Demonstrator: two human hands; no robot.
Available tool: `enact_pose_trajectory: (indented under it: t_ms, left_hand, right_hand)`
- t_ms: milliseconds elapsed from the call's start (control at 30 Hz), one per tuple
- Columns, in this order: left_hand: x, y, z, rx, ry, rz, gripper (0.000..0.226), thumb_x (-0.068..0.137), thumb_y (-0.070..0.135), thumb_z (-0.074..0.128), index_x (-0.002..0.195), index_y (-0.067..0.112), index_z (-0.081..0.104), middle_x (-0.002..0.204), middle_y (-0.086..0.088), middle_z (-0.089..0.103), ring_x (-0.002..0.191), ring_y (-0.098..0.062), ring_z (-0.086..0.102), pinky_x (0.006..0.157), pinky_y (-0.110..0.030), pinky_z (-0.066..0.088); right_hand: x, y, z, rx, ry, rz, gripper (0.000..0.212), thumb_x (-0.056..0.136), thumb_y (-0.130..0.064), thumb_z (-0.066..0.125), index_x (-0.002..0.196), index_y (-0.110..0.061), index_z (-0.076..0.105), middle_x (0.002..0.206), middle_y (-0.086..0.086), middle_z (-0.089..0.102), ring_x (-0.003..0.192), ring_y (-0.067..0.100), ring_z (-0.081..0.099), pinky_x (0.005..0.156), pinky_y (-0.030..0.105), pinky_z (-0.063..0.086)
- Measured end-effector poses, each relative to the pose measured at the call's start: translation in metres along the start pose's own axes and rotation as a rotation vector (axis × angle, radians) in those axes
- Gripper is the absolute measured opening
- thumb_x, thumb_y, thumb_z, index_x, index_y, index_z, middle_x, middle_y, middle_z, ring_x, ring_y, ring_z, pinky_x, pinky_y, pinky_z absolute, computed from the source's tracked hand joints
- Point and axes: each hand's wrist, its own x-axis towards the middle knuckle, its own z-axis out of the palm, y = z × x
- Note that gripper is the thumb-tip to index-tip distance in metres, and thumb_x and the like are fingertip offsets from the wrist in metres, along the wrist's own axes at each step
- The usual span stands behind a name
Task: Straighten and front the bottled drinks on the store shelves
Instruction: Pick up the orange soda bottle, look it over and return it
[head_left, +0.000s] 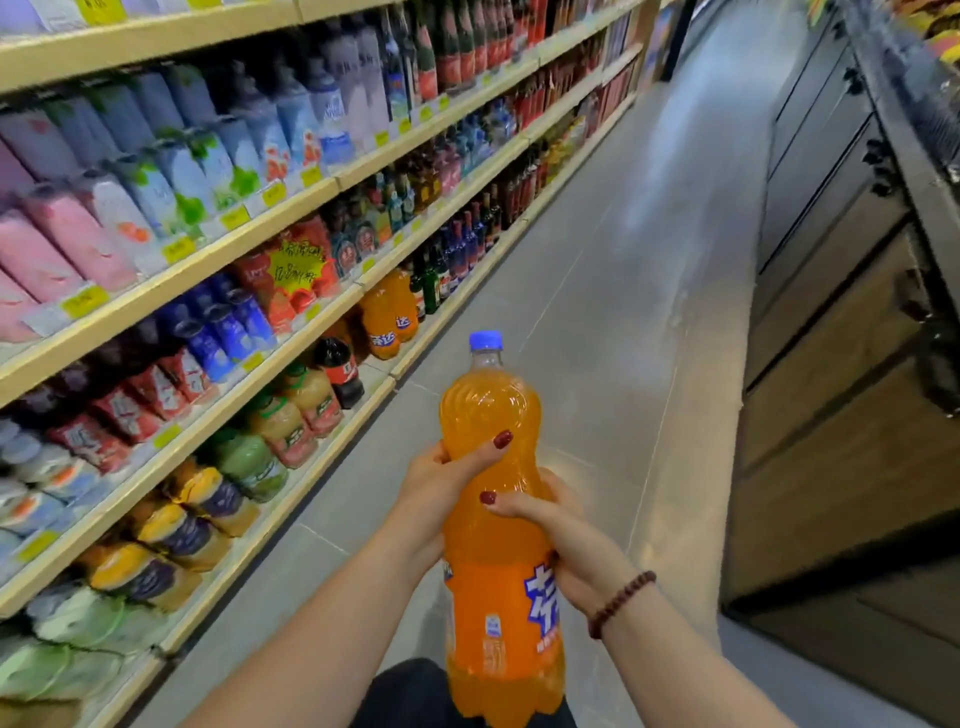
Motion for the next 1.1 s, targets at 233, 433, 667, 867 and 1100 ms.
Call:
enact_pose_trajectory:
  t_ms: [233, 433, 667, 867, 1100]
  left_hand:
    - [0.083, 0.032, 0.038, 0.006, 0.062, 0.009, 0.087, 0.043, 0.051, 0.084, 0.121, 0.022, 0.06, 0.108, -0.009, 0.073, 0.097, -0.032, 0.07, 0.089, -0.053, 0.055]
    - [0.2, 0.073, 0.038, -0.034, 0.111, 0.031, 0.083, 0.04, 0.052, 0.086, 0.114, 0.021, 0.065, 0.1, -0.007, 0.076, 0.09, -0.03, 0.073, 0.08, -0.048, 0.058]
    - [0.318, 0.147, 0.035, -0.09, 0.166, 0.041, 0.076, 0.037, 0.053, 0.084, 0.105, 0.025, 0.067, 0.092, -0.002, 0.077, 0.08, -0.022, 0.075, 0.063, -0.035, 0.058]
    - [0.393, 0.191, 0.028, -0.125, 0.358, 0.011, 0.05, 0.052, 0.051, 0.082, 0.094, 0.032, 0.062, 0.087, 0.005, 0.072, 0.082, -0.02, 0.069, 0.063, -0.034, 0.055]
    - [0.481, 0.219, 0.022, -0.229, 0.609, 0.086, 0.082, 0.036, 0.06, 0.079, 0.108, 0.023, 0.067, 0.102, -0.004, 0.075, 0.095, -0.026, 0.07, 0.087, -0.047, 0.055]
  right_hand:
    - [0.069, -0.06, -0.043, -0.01, -0.048, 0.048, 0.085, 0.056, -0.033, 0.087, 0.131, -0.022, 0.049, 0.113, 0.01, 0.071, 0.098, 0.033, 0.071, 0.084, 0.052, 0.057]
    - [0.177, -0.124, -0.065, -0.052, -0.082, 0.056, 0.08, 0.055, -0.03, 0.087, 0.127, -0.019, 0.053, 0.107, 0.009, 0.074, 0.092, 0.03, 0.073, 0.074, 0.043, 0.059]
    - [0.298, -0.21, -0.072, -0.075, -0.146, 0.075, 0.075, 0.061, -0.026, 0.085, 0.128, -0.019, 0.052, 0.11, 0.01, 0.073, 0.095, 0.03, 0.072, 0.069, 0.039, 0.059]
    - [0.39, -0.264, -0.076, -0.193, -0.228, 0.195, 0.088, 0.046, -0.037, 0.093, 0.124, -0.025, 0.054, 0.105, 0.005, 0.075, 0.091, 0.027, 0.073, 0.07, 0.04, 0.059]
    - [0.509, -0.316, -0.081, -0.29, -0.454, 0.289, 0.087, 0.052, -0.031, 0.091, 0.128, -0.025, 0.049, 0.102, 0.004, 0.075, 0.089, 0.025, 0.074, 0.062, 0.035, 0.059]
